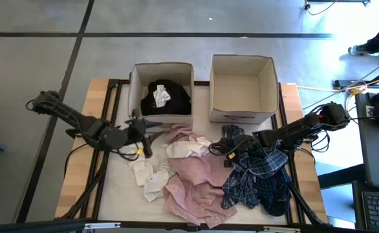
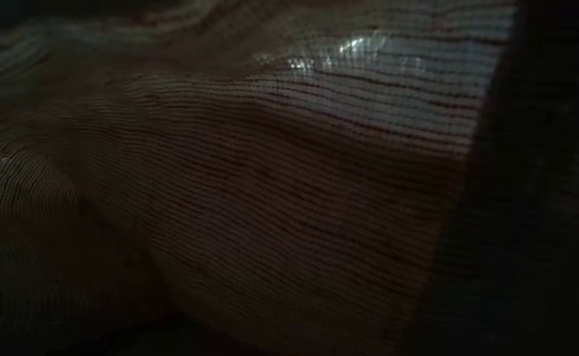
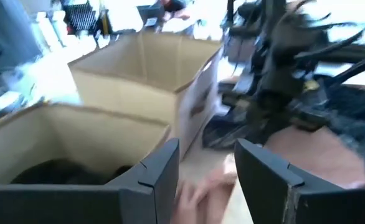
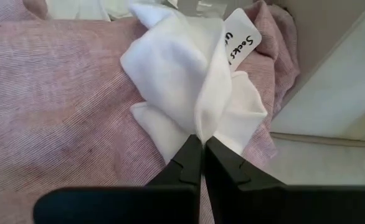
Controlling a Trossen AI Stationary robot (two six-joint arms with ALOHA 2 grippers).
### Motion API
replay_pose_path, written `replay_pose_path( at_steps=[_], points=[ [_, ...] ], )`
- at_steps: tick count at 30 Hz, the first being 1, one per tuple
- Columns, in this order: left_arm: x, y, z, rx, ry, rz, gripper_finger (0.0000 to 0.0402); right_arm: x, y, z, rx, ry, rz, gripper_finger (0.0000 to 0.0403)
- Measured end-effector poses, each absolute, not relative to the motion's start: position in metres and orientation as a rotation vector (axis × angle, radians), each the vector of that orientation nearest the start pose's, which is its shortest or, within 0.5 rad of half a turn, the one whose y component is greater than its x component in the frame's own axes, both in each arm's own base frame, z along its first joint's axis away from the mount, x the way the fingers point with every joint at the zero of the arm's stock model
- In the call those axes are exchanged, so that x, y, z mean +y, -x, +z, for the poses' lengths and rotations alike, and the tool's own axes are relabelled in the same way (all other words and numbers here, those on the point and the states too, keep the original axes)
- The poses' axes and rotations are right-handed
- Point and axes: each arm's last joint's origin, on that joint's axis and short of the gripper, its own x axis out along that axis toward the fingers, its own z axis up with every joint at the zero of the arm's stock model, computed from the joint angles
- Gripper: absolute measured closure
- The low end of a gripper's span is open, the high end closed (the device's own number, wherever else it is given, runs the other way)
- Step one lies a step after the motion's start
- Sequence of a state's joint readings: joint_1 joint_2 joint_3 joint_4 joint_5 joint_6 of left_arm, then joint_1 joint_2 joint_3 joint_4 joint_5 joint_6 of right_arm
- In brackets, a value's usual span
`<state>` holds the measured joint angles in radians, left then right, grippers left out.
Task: Sort clothes
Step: Put the right white sock into the left laundry organizer
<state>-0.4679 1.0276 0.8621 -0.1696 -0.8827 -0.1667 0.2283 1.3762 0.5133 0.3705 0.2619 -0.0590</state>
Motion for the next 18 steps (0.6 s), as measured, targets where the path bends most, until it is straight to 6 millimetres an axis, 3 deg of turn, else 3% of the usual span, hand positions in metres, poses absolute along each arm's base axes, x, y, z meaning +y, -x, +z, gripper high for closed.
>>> replay_pose_path(
  at_steps=[9, 18],
  points=[
    [-0.093, -0.194, 0.262, 0.090, -0.050, 0.330, 0.0256, 0.053, -0.260, 0.181, 0.442, 0.168, -0.020, 0.0388],
    [-0.098, -0.181, 0.236, 0.041, -0.038, 0.275, 0.0257, 0.055, -0.272, 0.207, 0.373, 0.167, -0.020, 0.0388]
  ],
)
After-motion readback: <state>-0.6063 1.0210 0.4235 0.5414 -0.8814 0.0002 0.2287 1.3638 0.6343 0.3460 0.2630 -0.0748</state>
